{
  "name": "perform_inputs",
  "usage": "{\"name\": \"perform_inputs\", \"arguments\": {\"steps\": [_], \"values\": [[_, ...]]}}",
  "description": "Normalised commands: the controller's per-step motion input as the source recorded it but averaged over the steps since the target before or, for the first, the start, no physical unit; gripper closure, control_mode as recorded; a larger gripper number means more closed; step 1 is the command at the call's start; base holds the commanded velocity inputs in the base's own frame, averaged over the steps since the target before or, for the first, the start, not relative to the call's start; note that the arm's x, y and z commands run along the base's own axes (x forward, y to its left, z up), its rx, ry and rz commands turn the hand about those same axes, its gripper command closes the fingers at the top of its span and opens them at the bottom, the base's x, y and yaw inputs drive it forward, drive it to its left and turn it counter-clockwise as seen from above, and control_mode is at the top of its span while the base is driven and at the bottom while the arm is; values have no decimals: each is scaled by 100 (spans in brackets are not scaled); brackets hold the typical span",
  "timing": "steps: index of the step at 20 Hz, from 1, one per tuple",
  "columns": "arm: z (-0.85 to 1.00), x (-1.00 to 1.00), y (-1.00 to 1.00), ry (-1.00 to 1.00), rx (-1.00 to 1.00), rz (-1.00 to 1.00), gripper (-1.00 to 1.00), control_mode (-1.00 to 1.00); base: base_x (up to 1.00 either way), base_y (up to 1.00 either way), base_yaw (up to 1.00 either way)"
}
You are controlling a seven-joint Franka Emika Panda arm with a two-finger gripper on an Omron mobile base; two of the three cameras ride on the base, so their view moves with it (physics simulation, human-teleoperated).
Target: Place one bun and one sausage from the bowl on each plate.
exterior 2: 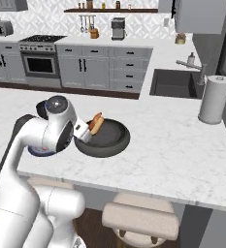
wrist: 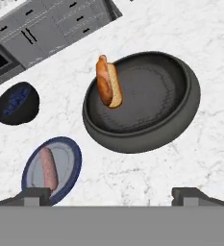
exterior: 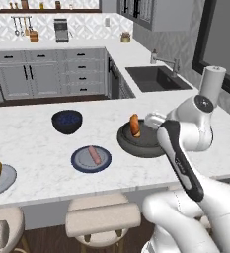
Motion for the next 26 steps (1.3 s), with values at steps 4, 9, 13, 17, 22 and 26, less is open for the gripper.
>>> {"name": "perform_inputs", "arguments": {"steps": [4,9,13,17,22,26], "values": [[3,100,-11,17,11,0,-100,-100,0,0,0],[-52,84,1,15,0,0,-100,-100,0,0,0],[-73,66,-1,15,0,5,-100,-100,0,0,0],[-37,64,-3,0,1,2,-100,-100,0,0,0],[-35,61,0,1,0,3,-100,-100,0,0,0],[-63,38,1,0,-3,9,-100,-100,0,0,0]]}}
